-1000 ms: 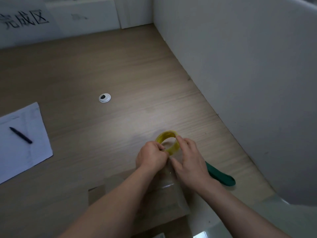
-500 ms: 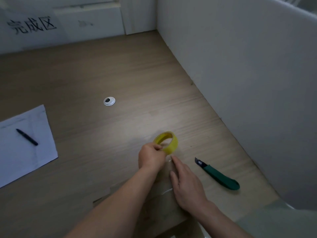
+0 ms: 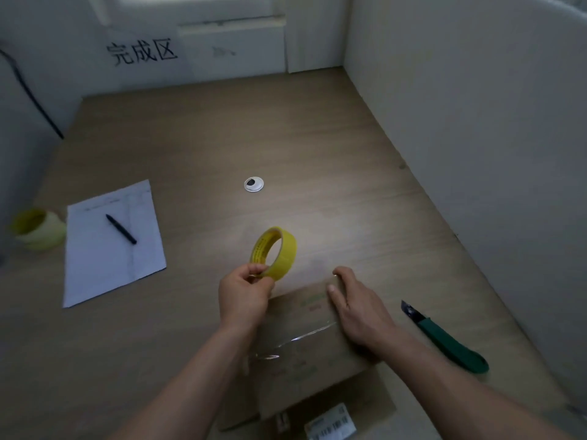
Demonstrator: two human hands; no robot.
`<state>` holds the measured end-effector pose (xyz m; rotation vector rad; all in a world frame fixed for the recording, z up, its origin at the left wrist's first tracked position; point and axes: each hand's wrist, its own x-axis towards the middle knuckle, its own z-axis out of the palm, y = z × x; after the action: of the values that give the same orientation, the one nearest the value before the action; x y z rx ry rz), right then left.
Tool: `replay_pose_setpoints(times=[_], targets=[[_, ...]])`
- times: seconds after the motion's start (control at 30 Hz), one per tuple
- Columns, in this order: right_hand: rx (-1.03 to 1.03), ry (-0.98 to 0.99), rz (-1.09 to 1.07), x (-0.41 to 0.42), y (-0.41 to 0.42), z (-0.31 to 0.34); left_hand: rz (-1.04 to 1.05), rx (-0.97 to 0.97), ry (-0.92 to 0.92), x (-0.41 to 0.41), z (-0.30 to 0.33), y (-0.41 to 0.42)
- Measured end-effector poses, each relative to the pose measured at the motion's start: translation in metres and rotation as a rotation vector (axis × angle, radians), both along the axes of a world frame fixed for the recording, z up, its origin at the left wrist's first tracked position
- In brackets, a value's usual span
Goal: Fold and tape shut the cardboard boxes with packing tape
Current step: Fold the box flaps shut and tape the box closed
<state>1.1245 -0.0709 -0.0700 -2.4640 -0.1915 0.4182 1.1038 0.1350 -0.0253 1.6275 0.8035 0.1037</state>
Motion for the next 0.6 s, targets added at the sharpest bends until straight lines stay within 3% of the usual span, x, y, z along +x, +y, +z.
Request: replay_pose_setpoints(times=[0.23,0.33,0.37,0.43,0.5,0.6], targets=[[-0.295,-0.13,0.144,0.052,0.045,0.023,0.029,0.054,-0.059,-0.032,0.031,0.042],[0.018,-0.378,0.074,0.043,0.062,0.058,-0.025,0.013,-0.028,-0.036,0.041,0.051],[0.123,-0.481,0.174,0.034,0.068,0.073,-0.059,0.001,-0.018,-0.036,0.045,0.052],[0.12,-0.637,0.468,0.019,0.078,0.095,-0.179,-0.005,0.002,-0.034,0.053,0.052],[0.002,-0.592,0.631,0.008,0.084,0.11,-0.352,0.036,0.008,-0.031,0.061,0.049],[-0.038,-0.398,0.581,-0.004,0.078,0.118,-0.559,0.199,0.008,-0.023,0.075,0.046]])
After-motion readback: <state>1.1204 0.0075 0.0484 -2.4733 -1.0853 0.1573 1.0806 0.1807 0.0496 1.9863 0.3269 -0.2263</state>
